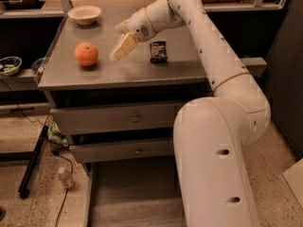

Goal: Place orange into bottom drawer

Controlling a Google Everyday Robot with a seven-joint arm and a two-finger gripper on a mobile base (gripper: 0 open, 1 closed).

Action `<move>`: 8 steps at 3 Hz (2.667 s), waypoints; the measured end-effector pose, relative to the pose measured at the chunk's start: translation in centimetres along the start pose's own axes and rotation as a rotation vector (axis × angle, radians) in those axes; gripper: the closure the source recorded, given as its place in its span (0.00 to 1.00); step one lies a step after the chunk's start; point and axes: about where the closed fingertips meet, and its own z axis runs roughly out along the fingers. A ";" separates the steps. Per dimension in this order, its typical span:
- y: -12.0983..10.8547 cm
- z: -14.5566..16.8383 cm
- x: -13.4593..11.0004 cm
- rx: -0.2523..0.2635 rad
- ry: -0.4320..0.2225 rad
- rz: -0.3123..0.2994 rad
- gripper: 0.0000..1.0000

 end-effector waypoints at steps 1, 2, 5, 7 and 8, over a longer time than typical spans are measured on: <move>-0.3 0.7 0.3 -0.002 -0.017 0.010 0.00; -0.6 1.9 0.7 -0.015 -0.059 0.029 0.00; -0.9 6.8 -0.4 -0.081 -0.138 0.027 0.00; -0.3 10.8 -2.9 -0.154 -0.188 -0.026 0.00; -0.1 10.9 -3.4 -0.157 -0.192 -0.045 0.00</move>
Offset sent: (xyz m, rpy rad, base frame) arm 0.0080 0.0168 -0.0227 0.1171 0.0562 -0.0038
